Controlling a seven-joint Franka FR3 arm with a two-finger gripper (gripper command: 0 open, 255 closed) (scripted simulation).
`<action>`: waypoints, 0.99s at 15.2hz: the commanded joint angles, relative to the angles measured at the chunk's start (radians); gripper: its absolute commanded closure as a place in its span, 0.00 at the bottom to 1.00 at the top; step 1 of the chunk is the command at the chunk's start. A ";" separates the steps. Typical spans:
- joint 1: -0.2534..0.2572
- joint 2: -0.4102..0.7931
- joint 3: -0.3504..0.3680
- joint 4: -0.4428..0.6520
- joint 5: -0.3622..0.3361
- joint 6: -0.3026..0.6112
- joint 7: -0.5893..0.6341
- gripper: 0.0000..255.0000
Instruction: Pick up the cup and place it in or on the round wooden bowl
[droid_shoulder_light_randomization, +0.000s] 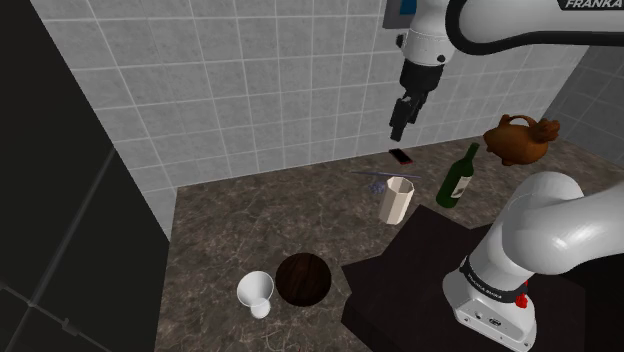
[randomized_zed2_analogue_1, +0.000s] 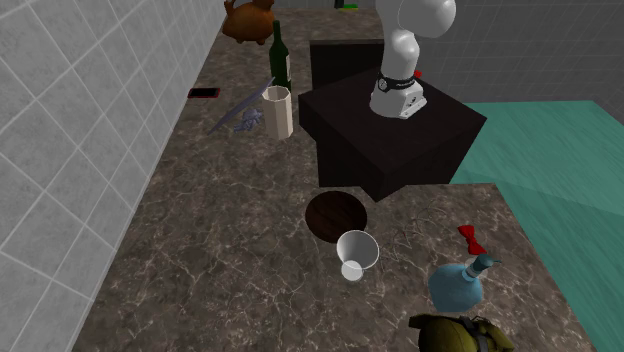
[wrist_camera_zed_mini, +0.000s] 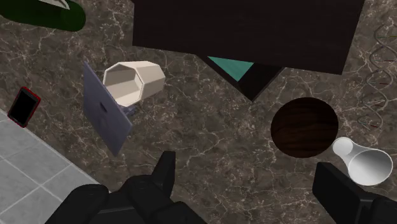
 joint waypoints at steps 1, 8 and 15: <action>0.000 0.000 0.000 0.000 0.000 0.000 0.000 0.00; 0.043 0.068 0.052 -0.156 0.090 0.240 0.071 0.00; 0.095 0.226 0.114 -0.246 0.184 0.512 0.128 0.00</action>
